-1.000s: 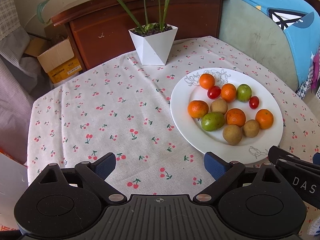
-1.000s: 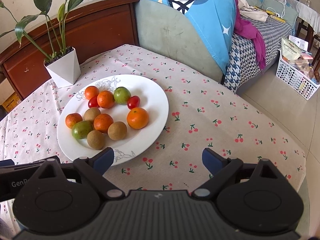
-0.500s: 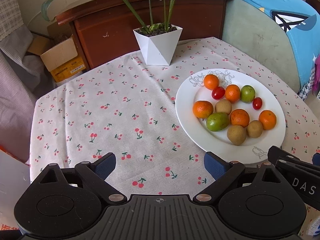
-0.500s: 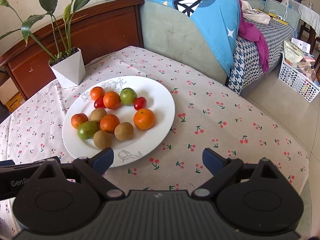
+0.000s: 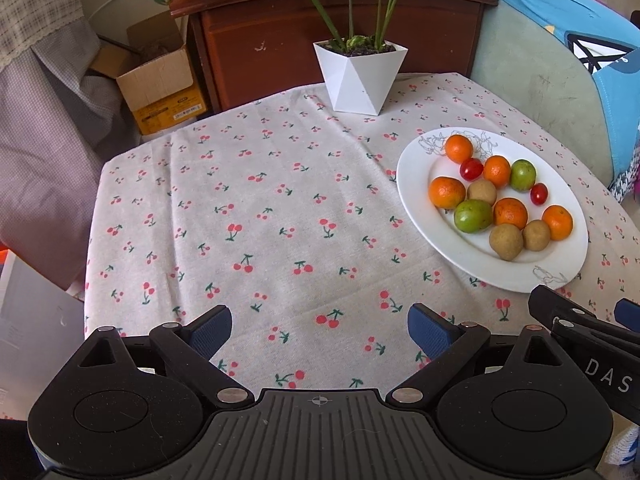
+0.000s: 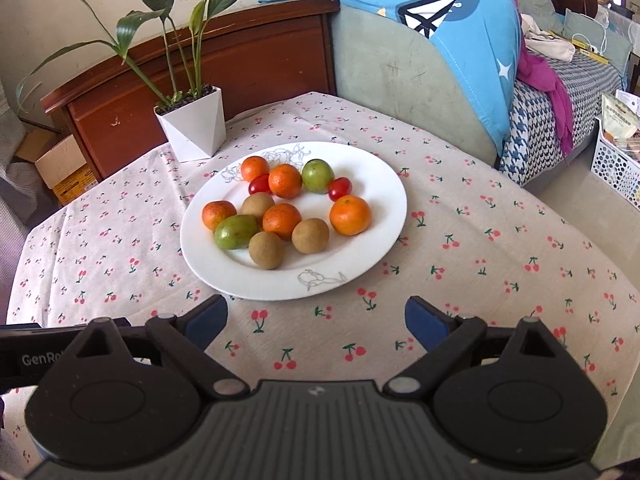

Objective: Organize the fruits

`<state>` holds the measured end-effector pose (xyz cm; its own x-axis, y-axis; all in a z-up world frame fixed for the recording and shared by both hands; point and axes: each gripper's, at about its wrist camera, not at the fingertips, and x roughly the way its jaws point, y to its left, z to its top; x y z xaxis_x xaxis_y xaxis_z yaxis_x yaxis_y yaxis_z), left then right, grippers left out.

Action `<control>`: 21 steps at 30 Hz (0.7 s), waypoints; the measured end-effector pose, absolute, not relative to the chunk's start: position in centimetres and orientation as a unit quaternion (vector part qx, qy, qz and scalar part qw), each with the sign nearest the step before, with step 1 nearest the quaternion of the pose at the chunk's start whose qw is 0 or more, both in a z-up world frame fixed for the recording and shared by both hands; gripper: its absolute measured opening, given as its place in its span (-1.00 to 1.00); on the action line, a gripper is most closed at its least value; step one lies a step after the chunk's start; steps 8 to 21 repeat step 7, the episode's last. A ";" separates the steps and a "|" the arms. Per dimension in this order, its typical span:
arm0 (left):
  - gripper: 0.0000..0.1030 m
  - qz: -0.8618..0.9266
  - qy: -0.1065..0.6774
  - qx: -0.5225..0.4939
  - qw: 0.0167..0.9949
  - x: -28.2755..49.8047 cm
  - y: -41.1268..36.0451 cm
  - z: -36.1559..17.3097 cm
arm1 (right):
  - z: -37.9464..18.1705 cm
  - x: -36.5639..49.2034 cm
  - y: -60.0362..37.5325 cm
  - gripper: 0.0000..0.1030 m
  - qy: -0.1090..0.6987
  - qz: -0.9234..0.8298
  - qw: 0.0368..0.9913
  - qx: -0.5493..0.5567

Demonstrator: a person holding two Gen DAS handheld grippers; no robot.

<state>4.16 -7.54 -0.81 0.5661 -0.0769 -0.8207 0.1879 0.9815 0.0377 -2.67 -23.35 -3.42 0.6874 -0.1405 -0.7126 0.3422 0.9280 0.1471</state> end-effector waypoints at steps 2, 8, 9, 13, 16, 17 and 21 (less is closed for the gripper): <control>0.86 -0.074 0.461 0.060 0.882 3.7 -7.0 -0.9 | -3.8 -3.2 -22.9 0.85 0.372 -0.128 0.908 0.142; 0.87 -0.069 0.468 0.058 0.879 2.7 -5.5 -1.5 | -4.6 -4.0 -21.8 0.85 0.377 -0.110 0.907 0.152; 0.87 -0.069 0.468 0.058 0.879 2.7 -5.5 -1.5 | -4.6 -4.0 -21.8 0.85 0.377 -0.110 0.907 0.152; 0.87 -0.069 0.468 0.058 0.879 2.7 -5.5 -1.5 | -4.6 -4.0 -21.8 0.85 0.377 -0.110 0.907 0.152; 0.87 -0.069 0.468 0.058 0.879 2.7 -5.5 -1.5 | -4.6 -4.0 -21.8 0.85 0.377 -0.110 0.907 0.152; 0.87 -0.069 0.468 0.058 0.879 2.7 -5.5 -1.5 | -4.6 -4.0 -21.8 0.85 0.377 -0.110 0.907 0.152; 0.87 -0.069 0.468 0.058 0.879 2.7 -5.5 -1.5 | -4.6 -4.0 -21.8 0.85 0.377 -0.110 0.907 0.152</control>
